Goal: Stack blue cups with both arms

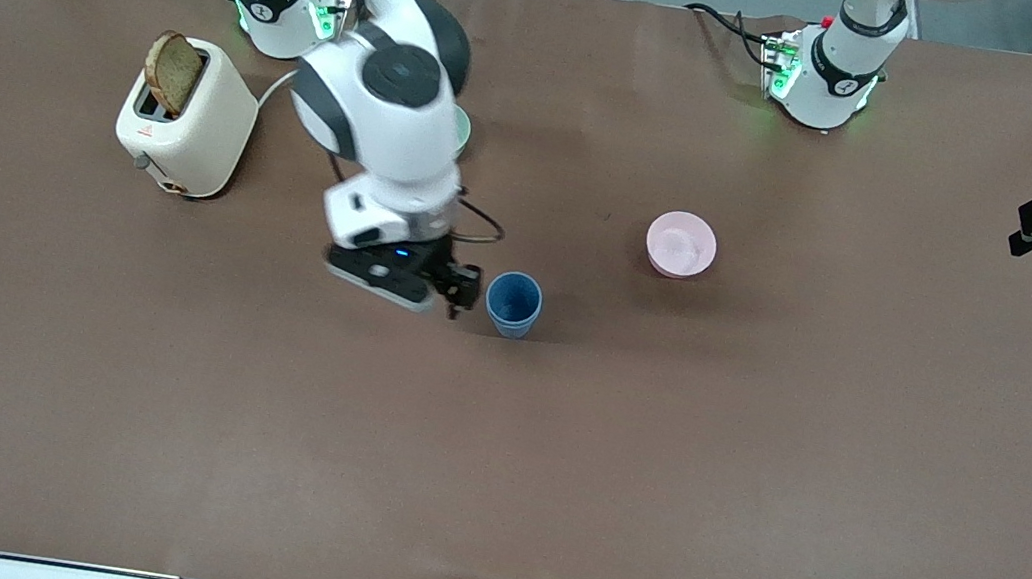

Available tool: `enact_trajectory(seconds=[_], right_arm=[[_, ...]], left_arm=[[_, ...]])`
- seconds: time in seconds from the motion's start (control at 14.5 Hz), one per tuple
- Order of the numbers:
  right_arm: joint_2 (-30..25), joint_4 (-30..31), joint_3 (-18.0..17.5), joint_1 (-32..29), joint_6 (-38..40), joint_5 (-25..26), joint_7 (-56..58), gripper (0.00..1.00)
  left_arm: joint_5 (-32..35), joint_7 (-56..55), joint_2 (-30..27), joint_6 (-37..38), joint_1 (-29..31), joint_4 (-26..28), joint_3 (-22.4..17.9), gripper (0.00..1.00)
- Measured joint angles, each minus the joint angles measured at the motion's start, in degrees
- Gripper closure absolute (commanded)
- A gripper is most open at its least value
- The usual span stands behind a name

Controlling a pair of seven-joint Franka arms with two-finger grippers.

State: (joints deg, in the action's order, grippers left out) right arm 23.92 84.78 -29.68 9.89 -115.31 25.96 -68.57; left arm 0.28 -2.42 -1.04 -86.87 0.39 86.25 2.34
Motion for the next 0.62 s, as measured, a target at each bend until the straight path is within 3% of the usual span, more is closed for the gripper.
enact_trajectory(seconds=[0.28, 0.42, 0.62], right_arm=[[-10.21, 0.1, 0.07, -9.81, 10.77, -0.38, 9.41, 0.0], [-13.29, 0.27, 1.13, -14.3, 12.69, -6.2, 18.61, 0.0], [-18.38, 0.29, 12.57, -14.69, 17.32, -17.86, 36.03, 0.0]], left_arm=[[0.0, 0.0, 0.0, 0.0, -0.03, 0.02, 0.04, 0.0], [0.0, 0.01, 0.0, 0.0, -0.03, 0.0, 0.02, 0.0], [0.0, 0.0, -0.01, 0.0, -0.14, 0.0, 0.33, 0.0]])
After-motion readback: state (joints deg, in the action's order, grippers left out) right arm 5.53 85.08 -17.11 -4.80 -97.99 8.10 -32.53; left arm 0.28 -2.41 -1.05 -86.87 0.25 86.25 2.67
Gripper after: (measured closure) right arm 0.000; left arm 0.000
